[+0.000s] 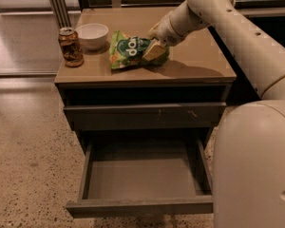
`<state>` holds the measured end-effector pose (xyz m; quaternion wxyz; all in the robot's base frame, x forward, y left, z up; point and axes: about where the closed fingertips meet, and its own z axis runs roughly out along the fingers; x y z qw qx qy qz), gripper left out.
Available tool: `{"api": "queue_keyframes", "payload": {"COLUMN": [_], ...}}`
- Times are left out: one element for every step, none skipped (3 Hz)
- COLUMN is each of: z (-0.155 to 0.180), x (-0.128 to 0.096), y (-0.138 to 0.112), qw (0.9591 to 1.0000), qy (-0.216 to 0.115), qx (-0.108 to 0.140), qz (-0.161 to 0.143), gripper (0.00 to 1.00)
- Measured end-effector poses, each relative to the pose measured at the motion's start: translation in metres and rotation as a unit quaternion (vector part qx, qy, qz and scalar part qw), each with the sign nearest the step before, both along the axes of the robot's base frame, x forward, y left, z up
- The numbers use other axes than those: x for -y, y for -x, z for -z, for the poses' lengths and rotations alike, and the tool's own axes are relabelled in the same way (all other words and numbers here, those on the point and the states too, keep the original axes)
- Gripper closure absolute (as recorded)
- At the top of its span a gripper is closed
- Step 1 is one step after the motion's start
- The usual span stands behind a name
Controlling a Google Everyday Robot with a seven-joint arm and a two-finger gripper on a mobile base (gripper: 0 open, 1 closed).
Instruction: Place green rice chip bag into middle drawer
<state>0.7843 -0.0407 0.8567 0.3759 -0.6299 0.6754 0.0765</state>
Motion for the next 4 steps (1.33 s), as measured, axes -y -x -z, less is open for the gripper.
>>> {"api": "queue_keyframes", "payload": {"z": [0.000, 0.002, -0.005, -0.017], "x": [0.000, -0.002, -0.002, -0.001], "y": [0.000, 0.002, 0.018, 0.050], "qw": [1.0000, 1.0000, 0.9996, 0.9980], "qy": [0.000, -0.002, -0.022, -0.044], "qx": [0.000, -0.001, -0.001, -0.003], "qz": [0.000, -0.004, -0.019, -0.045], "gripper": [0.79, 0.99, 1.00, 1.00]}}
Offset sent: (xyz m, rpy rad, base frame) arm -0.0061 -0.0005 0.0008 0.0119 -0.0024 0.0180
